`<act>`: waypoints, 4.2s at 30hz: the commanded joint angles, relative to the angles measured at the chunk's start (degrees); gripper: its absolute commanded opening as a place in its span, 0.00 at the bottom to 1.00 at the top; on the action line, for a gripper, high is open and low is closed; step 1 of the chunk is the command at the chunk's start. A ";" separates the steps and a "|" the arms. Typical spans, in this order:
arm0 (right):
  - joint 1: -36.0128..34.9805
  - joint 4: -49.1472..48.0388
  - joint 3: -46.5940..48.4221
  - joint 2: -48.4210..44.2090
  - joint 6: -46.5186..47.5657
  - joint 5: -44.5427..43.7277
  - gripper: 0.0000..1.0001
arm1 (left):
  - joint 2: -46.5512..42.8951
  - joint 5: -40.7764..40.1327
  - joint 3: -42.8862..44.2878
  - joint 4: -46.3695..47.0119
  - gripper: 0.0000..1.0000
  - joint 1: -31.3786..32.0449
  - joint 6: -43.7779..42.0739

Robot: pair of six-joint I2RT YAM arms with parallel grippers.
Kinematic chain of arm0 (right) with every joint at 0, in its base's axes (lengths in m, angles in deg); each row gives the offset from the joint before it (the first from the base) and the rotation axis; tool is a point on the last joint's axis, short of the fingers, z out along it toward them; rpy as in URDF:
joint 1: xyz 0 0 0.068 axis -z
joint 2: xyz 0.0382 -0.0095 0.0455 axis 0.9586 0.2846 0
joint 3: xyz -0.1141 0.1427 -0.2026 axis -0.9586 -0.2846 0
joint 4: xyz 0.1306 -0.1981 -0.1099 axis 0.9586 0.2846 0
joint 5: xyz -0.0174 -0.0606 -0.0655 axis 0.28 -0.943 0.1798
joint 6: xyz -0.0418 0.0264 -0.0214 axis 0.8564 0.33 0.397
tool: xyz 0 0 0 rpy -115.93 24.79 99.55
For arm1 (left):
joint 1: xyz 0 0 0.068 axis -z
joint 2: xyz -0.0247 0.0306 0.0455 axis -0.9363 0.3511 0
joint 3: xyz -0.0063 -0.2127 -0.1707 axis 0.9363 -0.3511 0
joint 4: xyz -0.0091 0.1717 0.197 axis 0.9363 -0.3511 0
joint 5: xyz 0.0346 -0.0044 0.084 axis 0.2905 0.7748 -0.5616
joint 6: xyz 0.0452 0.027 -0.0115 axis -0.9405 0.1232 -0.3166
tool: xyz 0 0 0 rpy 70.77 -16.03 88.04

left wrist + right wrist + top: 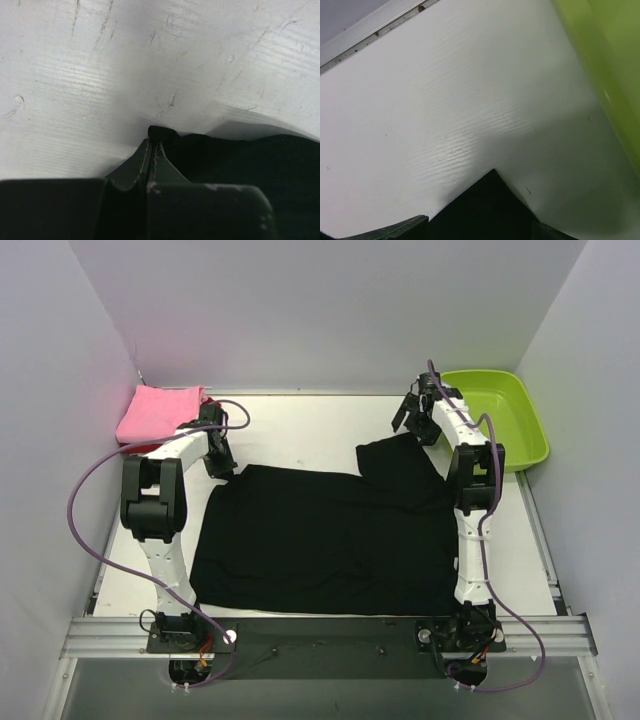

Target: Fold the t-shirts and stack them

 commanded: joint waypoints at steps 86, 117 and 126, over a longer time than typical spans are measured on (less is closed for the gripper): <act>-2.91 10.80 8.28 1.94 10.95 4.35 0.00 | -1.61 -0.02 -1.06 -2.27 0.00 -0.73 1.13; -5.90 0.86 -40.24 -55.55 6.93 -15.08 0.00 | -27.26 18.61 -17.48 7.66 0.00 -17.08 7.89; -5.90 0.24 -52.63 -68.20 4.81 -17.45 0.00 | -38.52 15.80 -26.98 6.09 0.00 -18.39 7.02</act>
